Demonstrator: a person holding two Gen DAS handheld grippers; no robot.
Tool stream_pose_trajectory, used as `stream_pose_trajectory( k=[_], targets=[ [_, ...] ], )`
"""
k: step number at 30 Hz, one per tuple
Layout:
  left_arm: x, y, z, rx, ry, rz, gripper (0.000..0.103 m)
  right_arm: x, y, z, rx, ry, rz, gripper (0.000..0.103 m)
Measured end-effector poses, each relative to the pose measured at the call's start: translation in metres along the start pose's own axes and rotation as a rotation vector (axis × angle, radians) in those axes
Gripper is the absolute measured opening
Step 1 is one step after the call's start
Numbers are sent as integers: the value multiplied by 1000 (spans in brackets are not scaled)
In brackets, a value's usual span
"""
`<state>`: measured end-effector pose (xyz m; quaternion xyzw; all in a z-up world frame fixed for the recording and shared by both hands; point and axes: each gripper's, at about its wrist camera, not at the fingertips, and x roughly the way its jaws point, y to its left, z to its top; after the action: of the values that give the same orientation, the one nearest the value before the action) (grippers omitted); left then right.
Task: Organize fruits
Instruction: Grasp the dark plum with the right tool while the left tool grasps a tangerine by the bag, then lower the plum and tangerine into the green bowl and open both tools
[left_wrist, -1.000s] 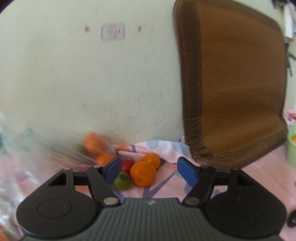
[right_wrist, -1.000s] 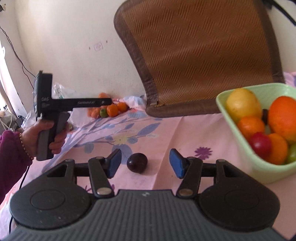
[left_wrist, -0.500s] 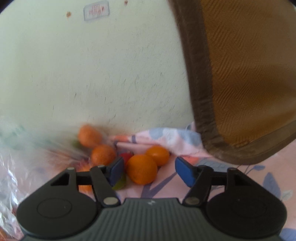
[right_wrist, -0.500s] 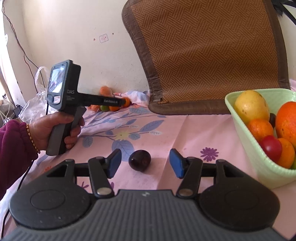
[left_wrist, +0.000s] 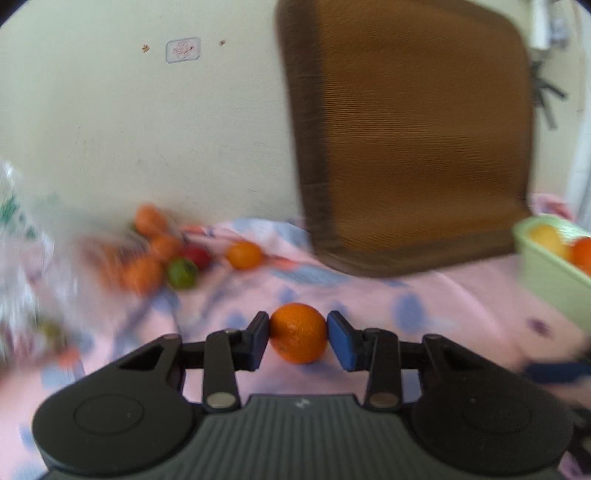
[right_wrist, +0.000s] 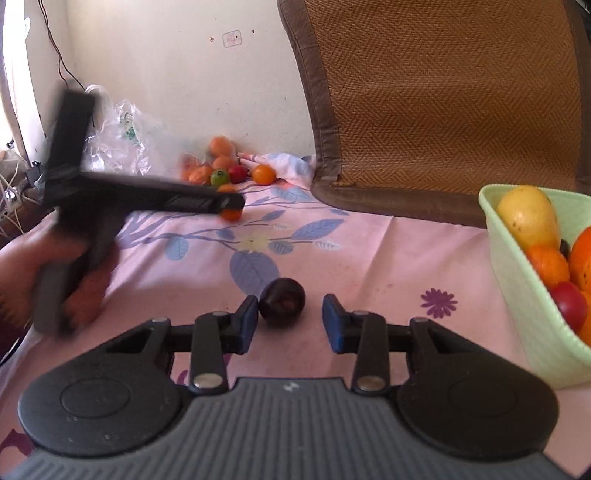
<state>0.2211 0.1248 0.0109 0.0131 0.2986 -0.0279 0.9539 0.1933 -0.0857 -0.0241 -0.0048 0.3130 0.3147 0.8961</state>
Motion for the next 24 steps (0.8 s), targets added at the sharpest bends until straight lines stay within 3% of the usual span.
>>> stream_pose_trajectory(
  k=[1, 5, 11, 15, 18, 21, 24],
  targets=[
    [-10, -7, -6, -3, -4, -9, 35, 0, 0, 0, 1, -4, 2, 29],
    [-41, -32, -24, -30, 10, -74, 35, -13, -5, -4, 23, -40, -4, 29],
    [-67, -95, -35, 92, 24, -181, 34, -49, -22, -22, 65, -35, -21, 29],
    [-79, -133, -22, 136, -20, -268, 34, -94, -44, -39, 115, -100, -77, 29],
    [-84, -162, -5, 146, -62, -327, 34, -128, -59, -46, 141, -196, -135, 29],
    [-81, -193, 12, 169, -99, -345, 34, -147, -75, -44, 153, -292, -227, 29],
    [-62, -214, 31, 159, -95, -350, 34, -146, -98, -36, 174, -324, -297, 30]
  ],
)
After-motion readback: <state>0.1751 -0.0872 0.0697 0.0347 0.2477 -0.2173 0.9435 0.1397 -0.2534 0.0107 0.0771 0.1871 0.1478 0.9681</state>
